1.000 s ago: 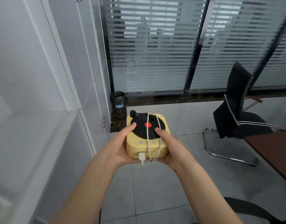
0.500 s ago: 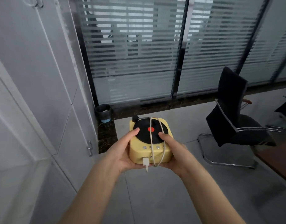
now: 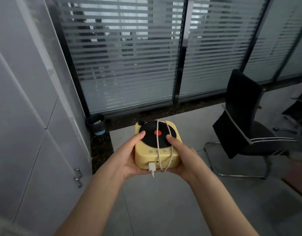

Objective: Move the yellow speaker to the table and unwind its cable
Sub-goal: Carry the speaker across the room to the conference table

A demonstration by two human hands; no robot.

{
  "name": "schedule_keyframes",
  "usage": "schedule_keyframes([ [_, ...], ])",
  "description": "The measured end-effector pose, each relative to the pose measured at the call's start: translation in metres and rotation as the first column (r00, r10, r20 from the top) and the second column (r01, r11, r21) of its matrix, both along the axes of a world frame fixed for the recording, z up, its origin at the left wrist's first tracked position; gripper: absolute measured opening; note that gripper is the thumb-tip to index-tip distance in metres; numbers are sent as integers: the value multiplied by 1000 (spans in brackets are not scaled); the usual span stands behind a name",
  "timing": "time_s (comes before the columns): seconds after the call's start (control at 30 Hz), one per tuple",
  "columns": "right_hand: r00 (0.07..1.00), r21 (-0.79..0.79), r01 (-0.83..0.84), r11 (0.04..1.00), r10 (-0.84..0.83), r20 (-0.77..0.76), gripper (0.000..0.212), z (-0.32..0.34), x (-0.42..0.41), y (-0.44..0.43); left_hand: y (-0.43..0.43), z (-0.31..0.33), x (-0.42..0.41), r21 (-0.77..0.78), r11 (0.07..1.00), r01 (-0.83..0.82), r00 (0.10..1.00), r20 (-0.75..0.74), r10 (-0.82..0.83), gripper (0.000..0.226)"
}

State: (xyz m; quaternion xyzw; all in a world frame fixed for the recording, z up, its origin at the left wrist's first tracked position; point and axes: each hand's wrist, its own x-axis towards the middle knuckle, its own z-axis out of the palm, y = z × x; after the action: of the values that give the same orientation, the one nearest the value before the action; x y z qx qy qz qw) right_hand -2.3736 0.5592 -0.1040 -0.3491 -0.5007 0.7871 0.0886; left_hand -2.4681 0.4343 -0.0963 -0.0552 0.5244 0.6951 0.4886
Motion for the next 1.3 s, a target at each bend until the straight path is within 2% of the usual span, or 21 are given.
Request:
schedule_keyframes([
  [0.23,999,42,37,998,-37,-8,34,15,-58,72,77,5,-63,24,999,24,999,-25,-23,42],
  [0.5,999,36,30,999,-30,-20,30,25,-122,135,140,14,-129,67,997,33,999,-29,-31,38],
  [0.9,987,14,160,987,-159,-38,55,15,-261,208,223,9,-278,49,988,143,987,-86,-139,36],
  [1.03,979,-3,199,980,-199,-47,53,12,-313,231,252,7,-337,40,980,197,978,-82,-193,38],
  [1.13,972,-26,230,973,-231,-42,59,5,-344,245,271,-1,-372,36,971,234,969,-92,-230,39],
  [1.3,969,-38,247,968,-247,0,37,-3,-376,276,305,-16,-409,30,954,297,954,-51,-295,44],
])
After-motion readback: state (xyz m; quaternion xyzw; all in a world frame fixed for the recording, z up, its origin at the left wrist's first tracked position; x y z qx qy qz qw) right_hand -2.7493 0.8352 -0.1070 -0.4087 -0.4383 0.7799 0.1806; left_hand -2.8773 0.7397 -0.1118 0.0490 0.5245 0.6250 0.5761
